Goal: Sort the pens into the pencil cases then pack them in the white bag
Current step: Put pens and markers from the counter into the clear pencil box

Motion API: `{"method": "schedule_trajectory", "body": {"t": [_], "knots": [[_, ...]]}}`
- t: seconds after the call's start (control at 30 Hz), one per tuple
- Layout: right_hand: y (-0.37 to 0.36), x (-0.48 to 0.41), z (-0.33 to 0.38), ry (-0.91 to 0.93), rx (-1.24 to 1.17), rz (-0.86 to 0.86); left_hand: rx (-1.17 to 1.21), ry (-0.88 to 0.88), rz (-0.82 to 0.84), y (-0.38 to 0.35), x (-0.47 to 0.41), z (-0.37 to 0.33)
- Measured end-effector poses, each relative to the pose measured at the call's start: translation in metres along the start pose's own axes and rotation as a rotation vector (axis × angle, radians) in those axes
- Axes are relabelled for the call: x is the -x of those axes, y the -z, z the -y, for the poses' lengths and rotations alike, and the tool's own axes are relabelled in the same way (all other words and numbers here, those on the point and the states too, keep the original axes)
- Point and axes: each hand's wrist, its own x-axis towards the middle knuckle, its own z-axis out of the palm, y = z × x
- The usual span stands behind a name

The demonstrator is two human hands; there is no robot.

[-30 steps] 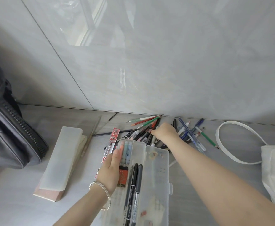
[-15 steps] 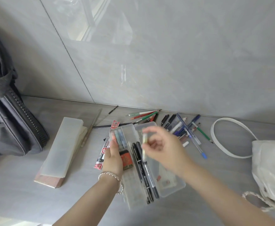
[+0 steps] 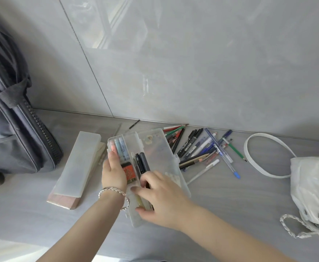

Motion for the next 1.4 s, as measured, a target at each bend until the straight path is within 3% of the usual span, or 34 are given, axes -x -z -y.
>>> {"method": "schedule_trajectory", "body": {"t": [0.13,0.23,0.3,0.4,0.57,0.8,0.9,1.0,1.1,1.2,1.3,1.4], "knots": [[0.004,-0.017,0.007,0.008,-0.156,0.053,-0.036,-0.021,-0.051,0.022,-0.018,0.000],[0.008,-0.034,-0.014,-0.197,-0.261,-0.026,-0.128,-0.014,-0.052,0.042,-0.038,-0.001],[0.006,-0.043,-0.046,-0.393,-0.179,-0.109,-0.208,-0.039,-0.033,0.051,-0.047,-0.002],[0.001,-0.056,-0.093,-0.527,-0.007,-0.021,-0.240,-0.063,-0.014,0.061,-0.055,-0.003],[-0.005,-0.078,-0.113,-0.305,0.250,0.345,-0.228,-0.057,-0.017,0.066,-0.061,0.000],[0.005,-0.101,-0.104,-0.067,0.539,0.597,-0.277,-0.040,0.019,0.067,-0.063,0.010],[0.011,-0.098,-0.102,-0.007,0.535,0.620,-0.261,-0.034,0.022,0.064,-0.062,0.011],[0.016,-0.088,-0.101,-0.045,0.493,0.519,-0.243,-0.047,0.013,0.061,-0.058,0.009],[0.021,-0.068,-0.088,-0.229,0.350,0.388,-0.220,-0.077,0.013,0.060,-0.057,0.008],[0.014,-0.035,-0.069,-0.294,0.282,0.505,-0.231,-0.090,0.020,0.056,-0.054,0.008],[-0.008,-0.013,-0.066,-0.270,0.424,0.650,-0.185,-0.081,0.034,0.050,-0.052,0.009],[-0.024,-0.012,-0.076,-0.373,0.463,0.611,-0.148,-0.057,0.050,0.045,-0.052,0.013]]}}
